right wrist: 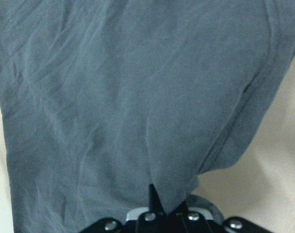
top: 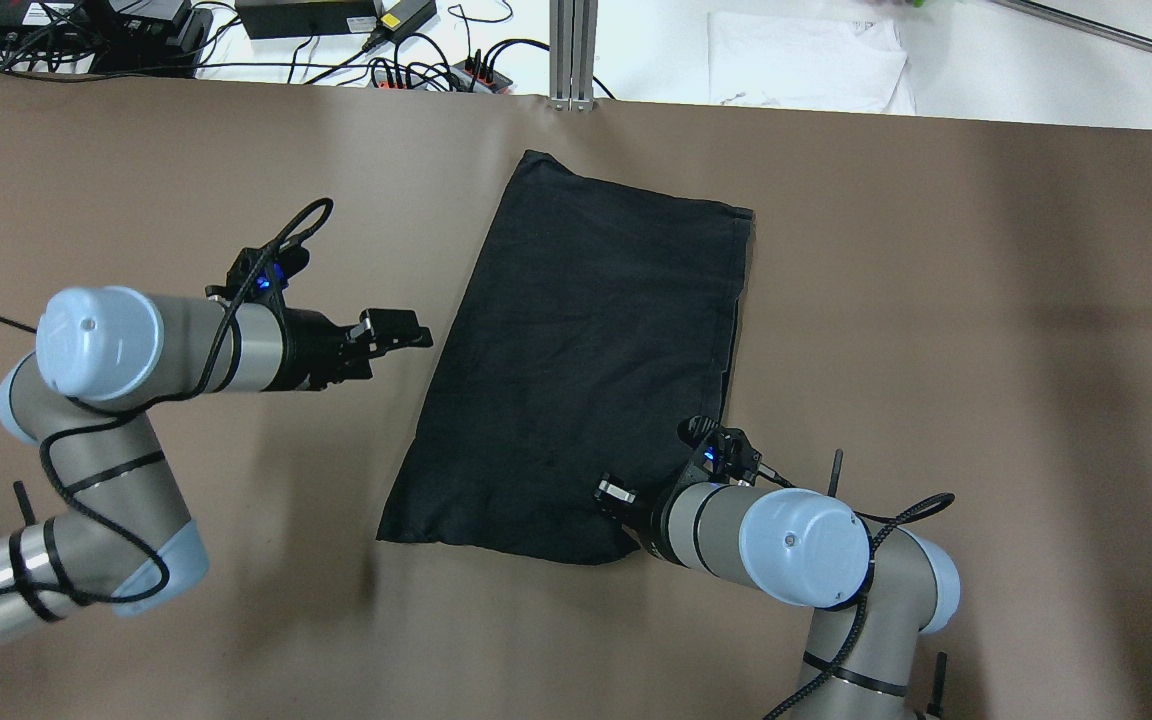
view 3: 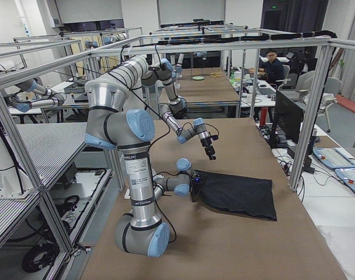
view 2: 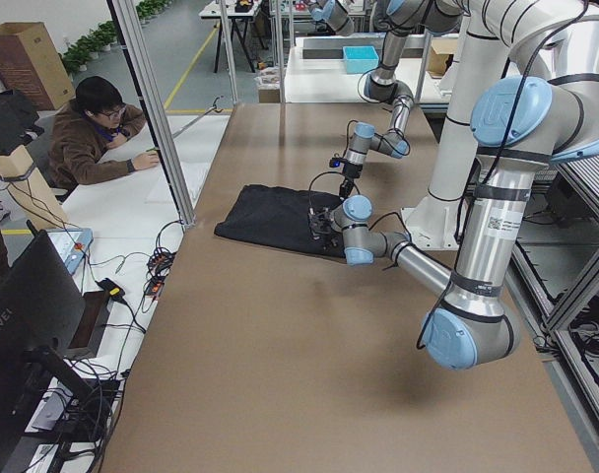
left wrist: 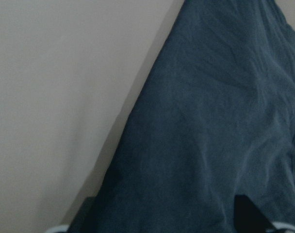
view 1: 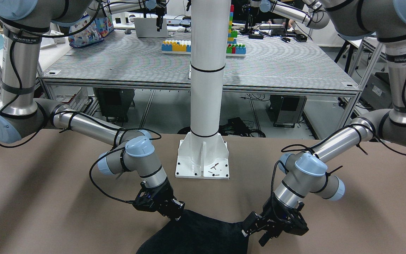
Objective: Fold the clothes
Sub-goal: 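Bring the left gripper to the other near corner and grasp it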
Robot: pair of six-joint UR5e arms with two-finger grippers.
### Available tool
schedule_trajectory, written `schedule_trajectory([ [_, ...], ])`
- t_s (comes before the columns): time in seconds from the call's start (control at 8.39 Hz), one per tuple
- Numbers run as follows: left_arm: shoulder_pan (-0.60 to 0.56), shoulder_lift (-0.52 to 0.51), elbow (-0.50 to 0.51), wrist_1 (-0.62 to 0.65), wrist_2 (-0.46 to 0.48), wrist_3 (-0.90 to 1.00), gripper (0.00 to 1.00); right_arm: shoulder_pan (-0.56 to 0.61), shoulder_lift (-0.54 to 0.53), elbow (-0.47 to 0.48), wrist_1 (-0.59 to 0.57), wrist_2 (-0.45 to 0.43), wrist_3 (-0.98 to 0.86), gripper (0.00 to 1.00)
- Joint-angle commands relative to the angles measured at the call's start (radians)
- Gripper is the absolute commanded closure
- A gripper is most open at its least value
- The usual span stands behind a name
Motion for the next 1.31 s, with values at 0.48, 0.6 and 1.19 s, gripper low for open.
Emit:
schedule_trajectory([
  [0.48,0.179,0.05,0.001,0.005,0.191,-0.017,0.0,0.003,0.003,0.0,0.0,-0.002,-0.021,1.0],
  [0.6,0.179,0.052,0.012,0.005,0.191,-0.017,0.0,0.003,0.003,-0.002,0.0,-0.002,-0.021,1.0],
  [1.19,0.203,0.047,0.035,0.007,0.192,-0.009,0.6,0.007,0.002,-0.002,0.0,-0.003,-0.026,1.0],
])
